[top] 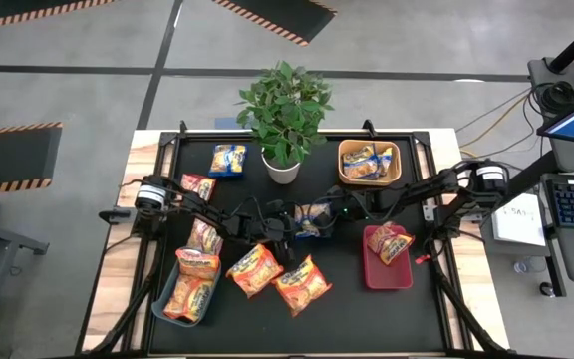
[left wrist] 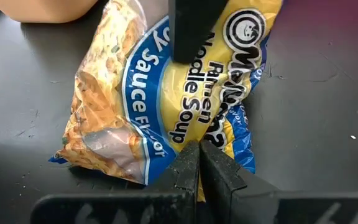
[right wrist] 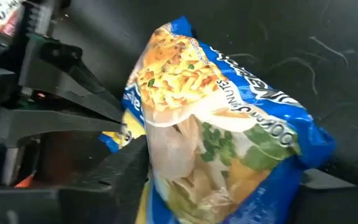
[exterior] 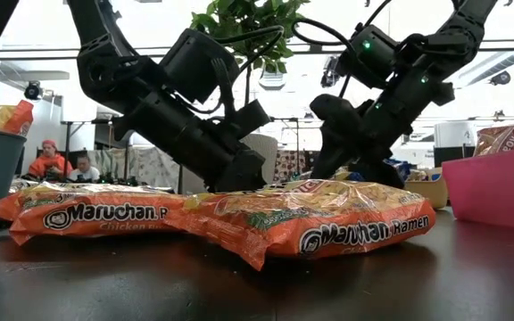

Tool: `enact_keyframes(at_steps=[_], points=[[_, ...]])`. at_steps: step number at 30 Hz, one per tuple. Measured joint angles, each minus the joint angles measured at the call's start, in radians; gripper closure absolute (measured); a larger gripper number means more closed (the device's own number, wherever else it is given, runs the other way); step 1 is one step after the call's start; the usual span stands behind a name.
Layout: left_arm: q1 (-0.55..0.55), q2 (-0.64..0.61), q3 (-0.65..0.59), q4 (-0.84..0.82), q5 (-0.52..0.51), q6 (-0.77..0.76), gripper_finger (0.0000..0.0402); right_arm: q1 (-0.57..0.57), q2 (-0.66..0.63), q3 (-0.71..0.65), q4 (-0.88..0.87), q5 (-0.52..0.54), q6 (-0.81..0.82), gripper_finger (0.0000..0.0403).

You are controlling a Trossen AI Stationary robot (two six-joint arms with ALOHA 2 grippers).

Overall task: Sort Maruchan noodles
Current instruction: Put the blue noodle pack into the pink bin

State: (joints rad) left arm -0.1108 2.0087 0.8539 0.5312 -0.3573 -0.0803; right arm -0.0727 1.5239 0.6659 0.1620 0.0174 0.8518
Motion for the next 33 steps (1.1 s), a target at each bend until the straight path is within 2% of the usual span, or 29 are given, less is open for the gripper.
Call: enact_keyframes(at_steps=[10, 18, 27, 31, 33], points=[[-0.002, -0.006, 0.000, 0.002, 0.001, 0.000, 0.0402, 0.000, -0.006, 0.000, 0.005, -0.023, 0.001, 0.0286], [-0.011, -0.093, -0.003, -0.070, 0.009, 0.045, 0.0402, 0.000, -0.039, 0.000, -0.002, -0.046, -0.011, 0.0346], [-0.012, -0.281, -0.018, -0.210, 0.005, 0.121, 0.0402, 0.000, -0.173, 0.000, -0.048, -0.048, -0.030, 0.0358], [-0.013, -0.393, -0.032, -0.265, 0.002, 0.189, 0.0402, 0.000, -0.257, 0.003, -0.123, -0.044, -0.032, 0.0358], [-0.013, -0.448, -0.052, -0.267, 0.002, 0.228, 0.0402, -0.001, -0.295, 0.026, -0.220, -0.039, -0.033, 0.0358]])
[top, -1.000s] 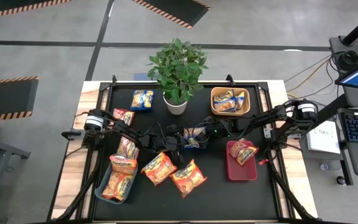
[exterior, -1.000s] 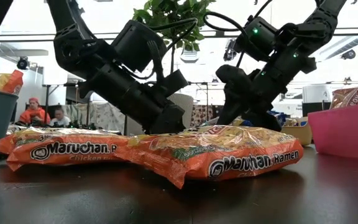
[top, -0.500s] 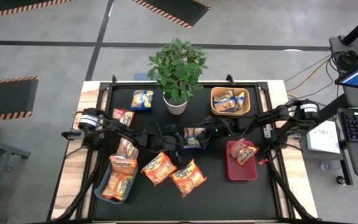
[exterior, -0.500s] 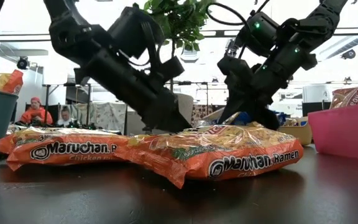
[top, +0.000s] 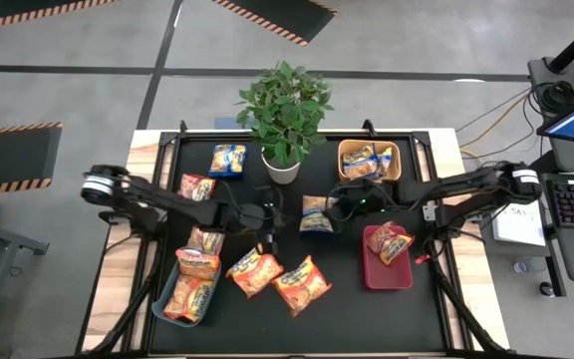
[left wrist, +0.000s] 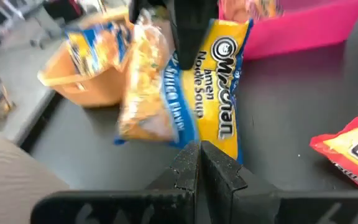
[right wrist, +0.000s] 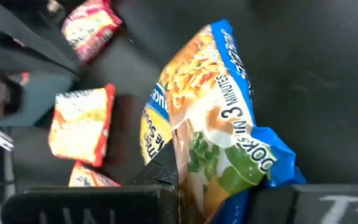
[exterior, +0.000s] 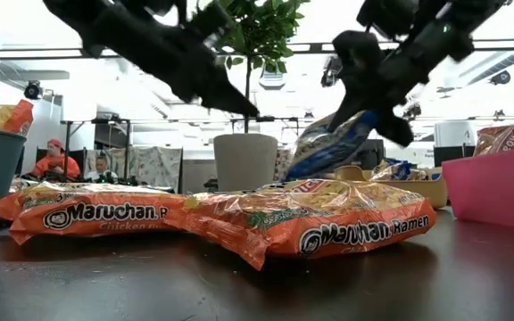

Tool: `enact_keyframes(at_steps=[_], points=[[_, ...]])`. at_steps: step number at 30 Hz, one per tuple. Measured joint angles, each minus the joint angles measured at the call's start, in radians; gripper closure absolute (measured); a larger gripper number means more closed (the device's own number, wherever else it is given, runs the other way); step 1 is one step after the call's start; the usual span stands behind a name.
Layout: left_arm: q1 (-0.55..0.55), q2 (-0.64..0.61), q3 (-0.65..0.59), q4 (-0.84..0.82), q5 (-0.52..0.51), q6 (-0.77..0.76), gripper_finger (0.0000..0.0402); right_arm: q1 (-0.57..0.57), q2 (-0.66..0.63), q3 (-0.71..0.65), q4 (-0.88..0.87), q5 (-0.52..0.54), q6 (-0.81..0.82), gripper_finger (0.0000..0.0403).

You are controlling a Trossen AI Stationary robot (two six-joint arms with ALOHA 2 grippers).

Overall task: Sort Maruchan noodles
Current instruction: Put the blue noodle pack into the pink bin

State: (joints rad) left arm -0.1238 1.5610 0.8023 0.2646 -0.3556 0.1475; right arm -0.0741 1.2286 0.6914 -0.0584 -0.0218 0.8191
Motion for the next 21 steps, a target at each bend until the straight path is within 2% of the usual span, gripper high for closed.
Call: enact_keyframes(at_steps=[4, 9, 14, 21], points=[[0.000, -0.121, -0.052, 0.005, 0.000, 0.055, 0.0402, -0.005, -0.044, 0.108, -0.234, 0.037, -0.019, 0.0358], [0.000, -0.250, -0.102, 0.002, 0.000, 0.095, 0.0402, -0.061, -0.033, 0.314, -0.580, 0.047, -0.066, 0.0358], [0.000, -0.335, -0.138, 0.001, -0.001, 0.098, 0.0402, -0.168, 0.012, 0.540, -0.882, 0.038, -0.134, 0.0358], [0.000, -0.404, -0.190, -0.009, -0.001, 0.070, 0.0402, -0.366, 0.102, 0.778, -1.178, -0.015, -0.235, 0.0358]])
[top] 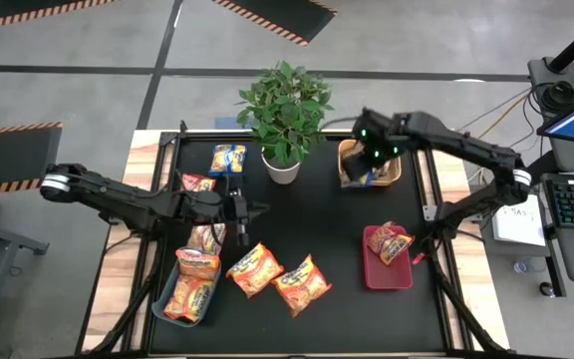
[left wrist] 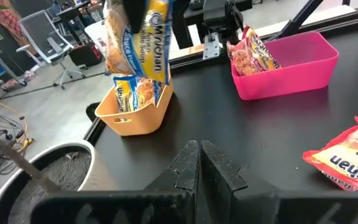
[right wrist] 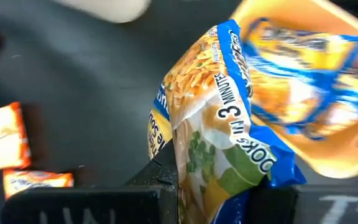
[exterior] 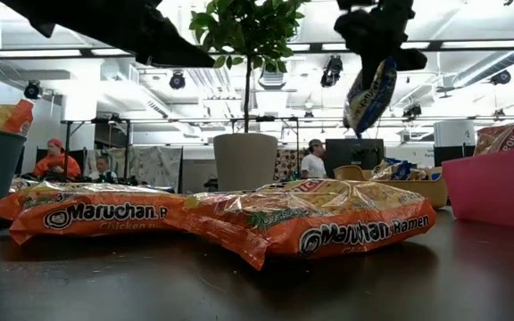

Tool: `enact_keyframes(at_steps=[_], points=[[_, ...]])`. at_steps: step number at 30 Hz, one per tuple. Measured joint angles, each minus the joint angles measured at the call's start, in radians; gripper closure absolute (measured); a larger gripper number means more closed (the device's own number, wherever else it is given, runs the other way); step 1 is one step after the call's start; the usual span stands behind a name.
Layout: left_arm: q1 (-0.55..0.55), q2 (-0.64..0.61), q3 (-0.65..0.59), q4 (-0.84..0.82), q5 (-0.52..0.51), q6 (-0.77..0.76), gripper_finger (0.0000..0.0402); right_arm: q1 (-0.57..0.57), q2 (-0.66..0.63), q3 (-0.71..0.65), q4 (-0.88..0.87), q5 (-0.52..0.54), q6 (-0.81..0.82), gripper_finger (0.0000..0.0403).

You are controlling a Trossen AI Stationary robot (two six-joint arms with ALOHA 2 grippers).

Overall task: Sort Maruchan noodles
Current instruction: Put the blue noodle pack into the pink bin

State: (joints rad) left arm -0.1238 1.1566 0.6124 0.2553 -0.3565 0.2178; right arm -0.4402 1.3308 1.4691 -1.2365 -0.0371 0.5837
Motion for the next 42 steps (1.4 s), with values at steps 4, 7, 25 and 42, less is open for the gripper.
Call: enact_keyframes(at_steps=[4, 7, 25, 42], points=[[0.000, -0.031, 0.000, -0.047, 0.000, -0.022, 0.0402, -0.118, 0.060, 0.054, -0.083, -0.038, -0.065, 0.0358], [0.000, -0.050, 0.000, -0.087, 0.000, -0.039, 0.0402, -0.198, 0.107, 0.060, -0.091, -0.080, -0.120, 0.0358], [0.000, -0.094, -0.001, -0.253, 0.000, -0.076, 0.0402, -0.347, 0.377, 0.062, -0.063, -0.106, -0.343, 0.0358], [0.000, -0.092, 0.000, -0.249, 0.000, -0.074, 0.0402, -0.341, 0.386, 0.062, 0.092, -0.098, -0.323, 0.0336]])
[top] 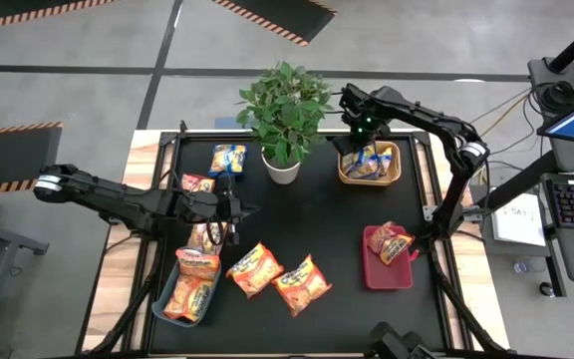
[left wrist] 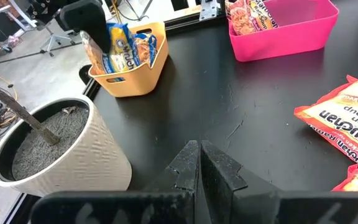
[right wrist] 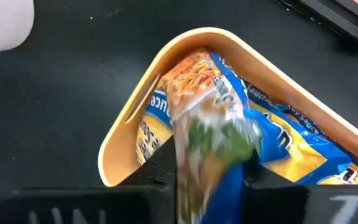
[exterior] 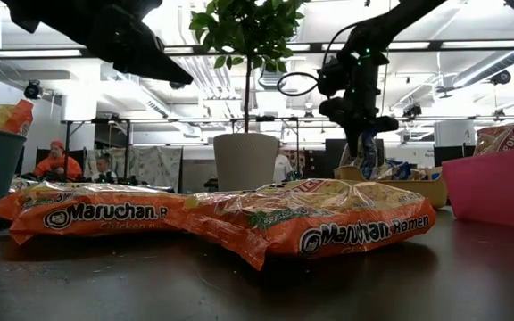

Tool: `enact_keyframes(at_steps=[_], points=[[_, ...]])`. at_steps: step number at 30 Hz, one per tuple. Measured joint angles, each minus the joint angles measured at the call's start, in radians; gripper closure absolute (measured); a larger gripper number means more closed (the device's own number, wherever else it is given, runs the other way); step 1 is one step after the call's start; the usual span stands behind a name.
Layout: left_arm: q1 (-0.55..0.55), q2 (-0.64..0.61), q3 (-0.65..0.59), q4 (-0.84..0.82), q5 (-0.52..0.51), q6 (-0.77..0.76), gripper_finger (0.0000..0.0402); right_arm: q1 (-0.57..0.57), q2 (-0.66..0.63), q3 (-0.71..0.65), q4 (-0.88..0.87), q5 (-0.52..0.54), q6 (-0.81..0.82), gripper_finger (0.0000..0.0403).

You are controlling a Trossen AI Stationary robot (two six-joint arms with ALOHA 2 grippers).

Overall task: Sort Maruchan noodles
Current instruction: Put the blue noodle pack into the pink bin

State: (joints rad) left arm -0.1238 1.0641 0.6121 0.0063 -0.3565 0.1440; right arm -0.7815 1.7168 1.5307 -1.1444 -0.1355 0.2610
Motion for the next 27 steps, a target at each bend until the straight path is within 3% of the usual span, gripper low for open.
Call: enact_keyframes(at_steps=[7, 11, 27], points=[[0.000, 0.000, 0.000, 0.000, 0.000, 0.000, 0.0402, 0.006, 0.000, 0.000, -0.001, -0.020, 0.017, 0.0267], [0.000, 0.000, 0.000, 0.000, 0.000, 0.000, 0.0402, 0.008, -0.005, 0.011, 0.002, -0.030, 0.016, 0.0254], [0.000, 0.000, 0.000, 0.000, 0.000, 0.000, 0.0402, 0.035, 0.034, -0.055, 0.155, -0.017, 0.031, 0.0353]])
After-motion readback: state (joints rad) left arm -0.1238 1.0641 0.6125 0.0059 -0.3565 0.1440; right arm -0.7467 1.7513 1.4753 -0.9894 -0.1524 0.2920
